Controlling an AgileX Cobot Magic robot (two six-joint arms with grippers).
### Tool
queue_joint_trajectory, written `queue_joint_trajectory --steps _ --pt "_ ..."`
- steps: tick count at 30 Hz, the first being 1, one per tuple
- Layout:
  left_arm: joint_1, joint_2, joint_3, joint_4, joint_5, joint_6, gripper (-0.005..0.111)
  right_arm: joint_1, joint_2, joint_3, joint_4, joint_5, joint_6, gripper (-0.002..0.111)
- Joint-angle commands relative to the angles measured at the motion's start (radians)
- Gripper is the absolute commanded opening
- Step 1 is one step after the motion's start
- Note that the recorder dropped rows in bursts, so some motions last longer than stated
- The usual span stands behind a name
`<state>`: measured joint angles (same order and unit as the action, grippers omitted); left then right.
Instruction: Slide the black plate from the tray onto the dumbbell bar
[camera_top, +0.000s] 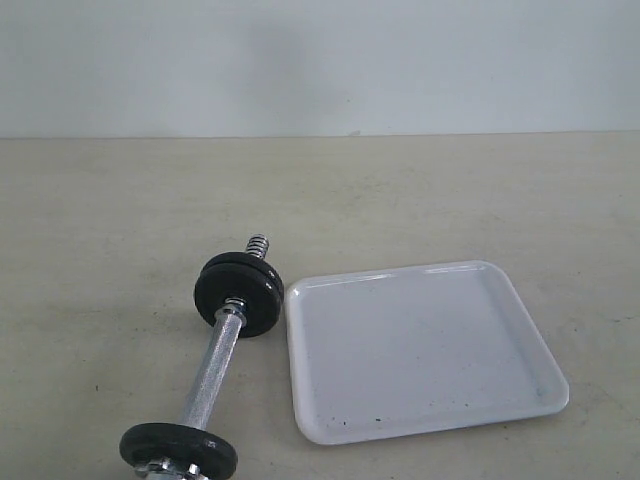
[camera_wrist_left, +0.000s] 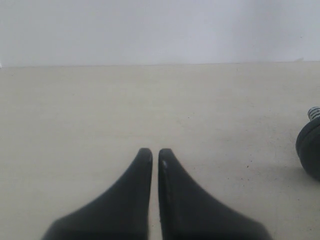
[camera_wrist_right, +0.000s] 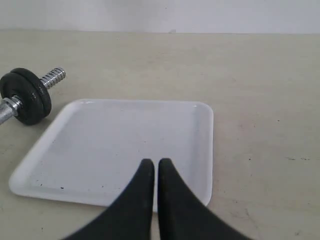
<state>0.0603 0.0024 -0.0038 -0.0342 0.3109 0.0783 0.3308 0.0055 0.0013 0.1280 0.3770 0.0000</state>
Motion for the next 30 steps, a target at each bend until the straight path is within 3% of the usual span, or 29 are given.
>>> queue_joint_trajectory --steps 1,15,22,30 --pt "0.004 -0.002 0.004 0.001 -0.003 -0.004 0.004 -0.002 -0.005 -0.001 -0.002 -0.008 0.0 0.001" --pt "0.008 -0.002 0.004 0.001 -0.003 -0.004 0.004 -0.002 -0.005 -0.001 -0.002 -0.008 0.0 0.001" --pt "0.079 -0.002 0.004 0.001 -0.003 -0.004 0.004 -0.002 -0.005 -0.001 -0.002 -0.008 0.0 0.001" --pt "0.081 -0.002 0.004 0.001 -0.003 -0.004 0.004 -0.002 -0.005 -0.001 -0.002 -0.008 0.0 0.001"
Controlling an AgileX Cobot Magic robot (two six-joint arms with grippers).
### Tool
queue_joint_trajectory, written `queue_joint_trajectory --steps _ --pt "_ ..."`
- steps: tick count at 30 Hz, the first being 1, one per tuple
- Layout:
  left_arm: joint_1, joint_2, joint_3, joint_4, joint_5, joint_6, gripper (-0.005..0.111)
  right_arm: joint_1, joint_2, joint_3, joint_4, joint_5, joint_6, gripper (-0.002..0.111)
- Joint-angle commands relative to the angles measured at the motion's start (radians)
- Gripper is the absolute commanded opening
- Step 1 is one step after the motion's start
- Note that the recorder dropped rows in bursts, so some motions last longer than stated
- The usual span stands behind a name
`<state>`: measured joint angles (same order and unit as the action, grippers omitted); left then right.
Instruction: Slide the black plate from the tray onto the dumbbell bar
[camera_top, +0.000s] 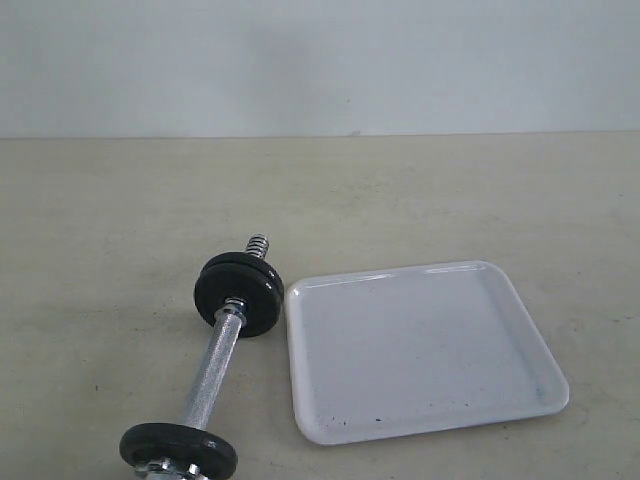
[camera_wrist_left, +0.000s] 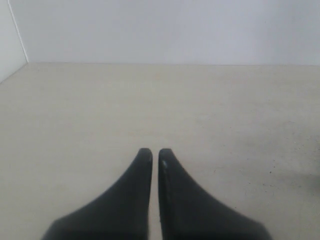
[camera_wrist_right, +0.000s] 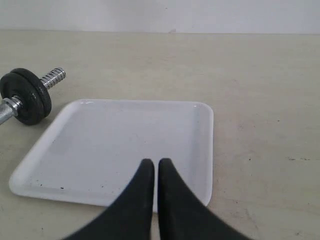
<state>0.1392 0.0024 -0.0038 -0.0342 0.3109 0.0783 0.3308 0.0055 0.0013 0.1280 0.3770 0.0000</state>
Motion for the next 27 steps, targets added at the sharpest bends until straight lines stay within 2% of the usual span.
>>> queue_joint_trajectory --steps 1,5,9,12,13,17,27 --pt "0.002 -0.002 0.004 0.001 -0.003 -0.004 0.004 -0.002 -0.005 -0.001 -0.002 -0.008 0.0 0.001" --pt "0.002 -0.002 0.004 0.001 -0.003 -0.004 0.004 -0.002 -0.005 -0.001 -0.002 -0.008 0.0 0.001" --pt "0.002 -0.002 0.004 0.001 -0.003 -0.004 0.004 -0.065 -0.005 -0.001 0.001 -0.007 0.0 0.001" --pt "0.002 -0.002 0.004 0.001 -0.003 -0.004 0.004 -0.181 -0.005 -0.001 0.001 -0.007 0.0 0.001" --pt "0.002 -0.002 0.004 0.001 -0.003 -0.004 0.004 -0.263 -0.005 -0.001 0.001 -0.007 0.0 0.001" --pt "0.002 -0.002 0.004 0.001 -0.003 -0.004 0.004 -0.369 -0.005 -0.001 0.001 -0.007 0.0 0.001" --pt "0.002 -0.002 0.004 0.001 -0.003 -0.004 0.004 -0.369 -0.005 -0.001 0.001 -0.007 0.0 0.001"
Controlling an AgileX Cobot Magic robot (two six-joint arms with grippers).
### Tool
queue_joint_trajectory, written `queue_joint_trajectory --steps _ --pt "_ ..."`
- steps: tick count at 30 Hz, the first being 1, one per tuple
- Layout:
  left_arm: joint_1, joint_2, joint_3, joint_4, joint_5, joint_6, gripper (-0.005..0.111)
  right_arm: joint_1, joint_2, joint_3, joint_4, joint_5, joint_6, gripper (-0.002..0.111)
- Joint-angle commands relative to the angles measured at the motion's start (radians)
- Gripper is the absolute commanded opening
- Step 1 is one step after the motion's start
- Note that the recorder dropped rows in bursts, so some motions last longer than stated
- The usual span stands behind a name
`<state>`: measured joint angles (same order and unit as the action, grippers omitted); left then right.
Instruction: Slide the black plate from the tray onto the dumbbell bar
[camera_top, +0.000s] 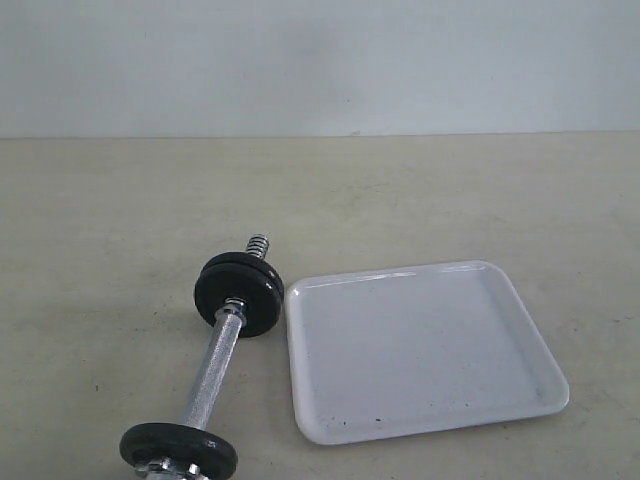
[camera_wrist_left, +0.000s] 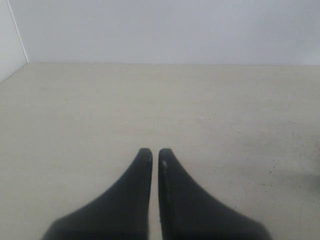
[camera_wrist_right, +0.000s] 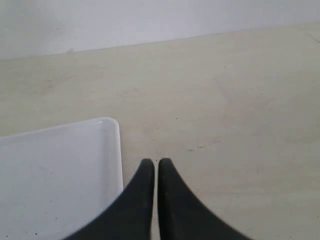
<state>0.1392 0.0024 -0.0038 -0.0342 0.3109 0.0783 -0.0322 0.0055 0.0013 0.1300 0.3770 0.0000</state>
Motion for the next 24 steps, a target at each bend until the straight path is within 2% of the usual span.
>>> queue_joint_trajectory --steps 1,24 --pt "0.002 -0.002 0.004 0.001 -0.003 -0.004 0.004 -0.006 -0.005 -0.001 -0.001 -0.007 0.0 0.001" --pt "0.002 -0.002 0.004 0.001 -0.003 -0.004 0.004 -0.006 -0.005 -0.001 -0.001 -0.035 0.0 0.001"
